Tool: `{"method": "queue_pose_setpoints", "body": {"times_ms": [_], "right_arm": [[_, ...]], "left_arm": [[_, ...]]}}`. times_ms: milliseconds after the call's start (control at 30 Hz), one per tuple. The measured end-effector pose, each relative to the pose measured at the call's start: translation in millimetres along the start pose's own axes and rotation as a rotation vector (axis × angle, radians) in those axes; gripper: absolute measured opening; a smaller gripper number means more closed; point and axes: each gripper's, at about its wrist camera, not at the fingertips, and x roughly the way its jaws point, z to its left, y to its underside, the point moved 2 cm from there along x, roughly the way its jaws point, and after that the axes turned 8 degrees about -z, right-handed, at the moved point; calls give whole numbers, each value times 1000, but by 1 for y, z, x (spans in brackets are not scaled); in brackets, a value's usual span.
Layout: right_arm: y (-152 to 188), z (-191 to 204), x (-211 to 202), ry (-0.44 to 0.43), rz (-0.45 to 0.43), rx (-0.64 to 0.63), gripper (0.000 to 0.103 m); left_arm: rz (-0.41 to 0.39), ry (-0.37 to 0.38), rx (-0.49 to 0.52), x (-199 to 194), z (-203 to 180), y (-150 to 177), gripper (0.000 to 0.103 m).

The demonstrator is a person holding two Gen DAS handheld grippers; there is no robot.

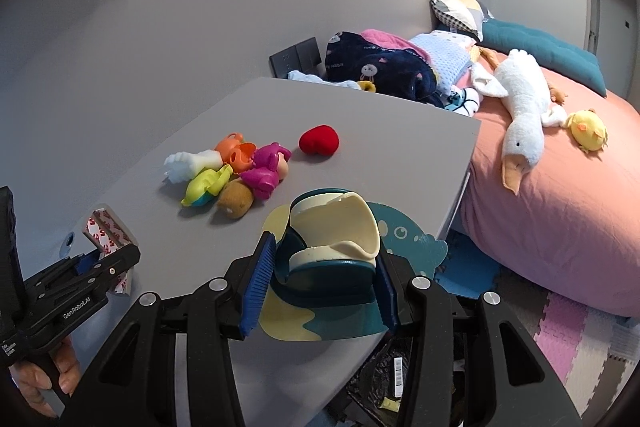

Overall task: Collect trash
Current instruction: 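Grasp the teal cup holder with the right gripper while the left gripper holds the tape roll, then carry the tape roll and cup holder over the black bin and release both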

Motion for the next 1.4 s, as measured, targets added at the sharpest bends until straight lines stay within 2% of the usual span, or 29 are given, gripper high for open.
{"method": "queue_pose_setpoints", "body": {"times_ms": [800,1400], "right_arm": [[21,-58,-81,61,-62,68,48],[35,-119,-116,180,-89,148,48]], "left_arm": [[-4,138,148,-33,-107,15,36],[39,256,274,-31,-185,35,36]]}}
